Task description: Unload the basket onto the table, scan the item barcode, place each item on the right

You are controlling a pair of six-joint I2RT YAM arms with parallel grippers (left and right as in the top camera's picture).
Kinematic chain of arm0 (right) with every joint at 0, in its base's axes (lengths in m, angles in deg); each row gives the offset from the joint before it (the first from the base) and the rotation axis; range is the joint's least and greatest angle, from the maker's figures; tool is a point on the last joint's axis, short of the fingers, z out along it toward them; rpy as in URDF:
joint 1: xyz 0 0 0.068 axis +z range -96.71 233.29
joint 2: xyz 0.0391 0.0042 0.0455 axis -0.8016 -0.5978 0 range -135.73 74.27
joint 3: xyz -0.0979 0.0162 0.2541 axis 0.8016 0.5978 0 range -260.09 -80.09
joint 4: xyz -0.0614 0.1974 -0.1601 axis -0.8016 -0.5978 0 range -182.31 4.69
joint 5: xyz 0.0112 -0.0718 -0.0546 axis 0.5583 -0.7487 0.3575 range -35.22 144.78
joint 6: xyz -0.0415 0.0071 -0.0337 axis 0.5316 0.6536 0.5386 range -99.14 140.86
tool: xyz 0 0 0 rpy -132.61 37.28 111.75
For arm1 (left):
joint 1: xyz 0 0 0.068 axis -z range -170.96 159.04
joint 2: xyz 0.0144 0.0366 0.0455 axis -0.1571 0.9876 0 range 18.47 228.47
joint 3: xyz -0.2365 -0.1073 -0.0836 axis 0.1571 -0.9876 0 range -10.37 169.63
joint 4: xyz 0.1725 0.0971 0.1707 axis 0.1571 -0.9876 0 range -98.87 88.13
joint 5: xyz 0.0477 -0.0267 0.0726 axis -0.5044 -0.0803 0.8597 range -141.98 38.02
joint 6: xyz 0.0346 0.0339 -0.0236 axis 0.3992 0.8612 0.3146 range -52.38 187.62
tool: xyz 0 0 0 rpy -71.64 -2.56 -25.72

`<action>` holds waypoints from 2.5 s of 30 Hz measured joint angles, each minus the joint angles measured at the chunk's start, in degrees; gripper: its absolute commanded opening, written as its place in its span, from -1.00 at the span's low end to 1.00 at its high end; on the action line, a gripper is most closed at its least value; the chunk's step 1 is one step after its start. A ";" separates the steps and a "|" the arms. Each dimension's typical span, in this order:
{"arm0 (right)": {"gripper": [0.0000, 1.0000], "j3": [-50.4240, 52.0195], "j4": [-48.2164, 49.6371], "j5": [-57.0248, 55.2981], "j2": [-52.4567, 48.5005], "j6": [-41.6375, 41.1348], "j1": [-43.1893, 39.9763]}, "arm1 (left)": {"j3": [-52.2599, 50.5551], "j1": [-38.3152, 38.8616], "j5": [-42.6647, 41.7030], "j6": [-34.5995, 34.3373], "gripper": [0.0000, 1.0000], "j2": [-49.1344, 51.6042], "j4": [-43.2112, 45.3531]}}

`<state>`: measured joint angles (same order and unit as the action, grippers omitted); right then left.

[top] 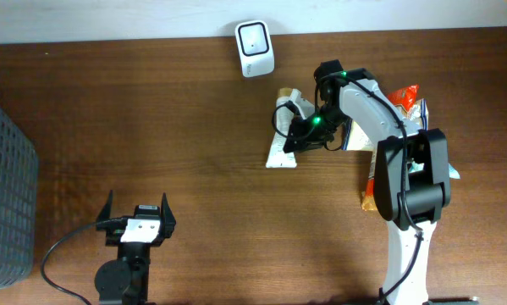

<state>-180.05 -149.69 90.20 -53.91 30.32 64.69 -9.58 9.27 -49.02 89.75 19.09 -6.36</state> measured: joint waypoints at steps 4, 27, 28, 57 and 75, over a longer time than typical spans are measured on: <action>-0.01 0.00 2.71 -0.85 0.00 -4.59 0.04 | 0.00 0.00 0.00 0.00 0.98 0.00 0.00; 0.03 1.62 20.90 -5.99 0.00 -11.74 0.04 | 0.00 0.00 0.00 0.00 0.98 0.00 0.02; 0.02 1.62 20.11 -4.85 0.00 -8.92 0.04 | 0.00 0.00 0.00 0.00 0.98 0.00 0.00; 0.39 19.26 33.31 -22.47 15.21 -60.46 5.27 | 0.00 0.00 0.00 0.00 0.98 0.00 0.02; -0.92 23.78 52.83 -16.37 7.48 -61.99 4.79 | 0.00 0.00 0.00 0.00 0.98 0.00 0.00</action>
<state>-156.27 -96.86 73.83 -46.43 -31.67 69.47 -9.58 9.27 -49.02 89.75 19.09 -6.36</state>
